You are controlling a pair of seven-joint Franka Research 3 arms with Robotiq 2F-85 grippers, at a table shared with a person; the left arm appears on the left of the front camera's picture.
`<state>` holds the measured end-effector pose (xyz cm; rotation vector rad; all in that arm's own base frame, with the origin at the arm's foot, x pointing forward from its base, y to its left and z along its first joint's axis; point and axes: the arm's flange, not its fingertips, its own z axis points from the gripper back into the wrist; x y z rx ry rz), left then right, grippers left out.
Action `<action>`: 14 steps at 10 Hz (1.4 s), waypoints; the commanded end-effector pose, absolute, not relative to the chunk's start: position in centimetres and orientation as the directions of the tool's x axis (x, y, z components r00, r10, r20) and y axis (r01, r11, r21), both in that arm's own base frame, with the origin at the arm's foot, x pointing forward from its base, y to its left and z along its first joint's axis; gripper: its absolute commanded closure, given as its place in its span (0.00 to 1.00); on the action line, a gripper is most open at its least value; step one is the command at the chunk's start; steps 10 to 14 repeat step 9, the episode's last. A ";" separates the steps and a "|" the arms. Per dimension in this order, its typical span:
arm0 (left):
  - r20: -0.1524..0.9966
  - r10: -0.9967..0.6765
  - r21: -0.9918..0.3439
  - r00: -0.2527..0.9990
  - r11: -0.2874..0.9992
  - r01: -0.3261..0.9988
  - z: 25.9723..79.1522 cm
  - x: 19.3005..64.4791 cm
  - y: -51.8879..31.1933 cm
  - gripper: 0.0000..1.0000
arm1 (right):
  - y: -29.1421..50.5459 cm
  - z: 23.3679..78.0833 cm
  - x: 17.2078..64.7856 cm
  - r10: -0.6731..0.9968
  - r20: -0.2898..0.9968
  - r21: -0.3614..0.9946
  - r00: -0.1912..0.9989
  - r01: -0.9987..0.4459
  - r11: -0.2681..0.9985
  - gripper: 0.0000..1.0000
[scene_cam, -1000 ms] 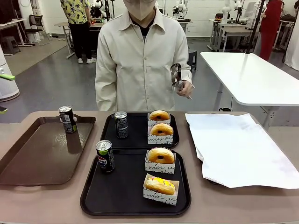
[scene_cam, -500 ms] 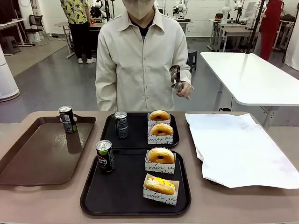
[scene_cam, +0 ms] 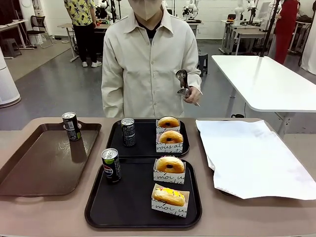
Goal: Set up donuts and drinks on trays.
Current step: Pick up one Pepsi coke from the Handle tray and place it on the Flat Tray without a Pepsi coke.
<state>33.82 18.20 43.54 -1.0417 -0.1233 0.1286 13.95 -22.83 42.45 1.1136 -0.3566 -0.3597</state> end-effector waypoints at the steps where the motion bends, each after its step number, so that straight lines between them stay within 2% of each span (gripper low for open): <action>1: 0.079 0.171 -0.865 0.982 0.502 -0.017 43.8 33.7 19.4 0.00 | -22.8 42.5 13.9 -0.452 0.118 0.921 0.884 0.073 0.383 0.00; 2: 0.041 0.164 -0.866 0.986 0.499 -0.047 43.5 33.8 18.2 0.00 | -22.8 42.5 13.9 -0.452 0.118 0.921 0.884 0.073 0.383 0.00; 14: 0.041 0.164 -0.866 0.986 0.499 -0.047 43.5 33.8 18.2 0.00 | -22.8 42.5 13.9 -0.452 0.118 0.921 0.884 0.073 0.383 0.00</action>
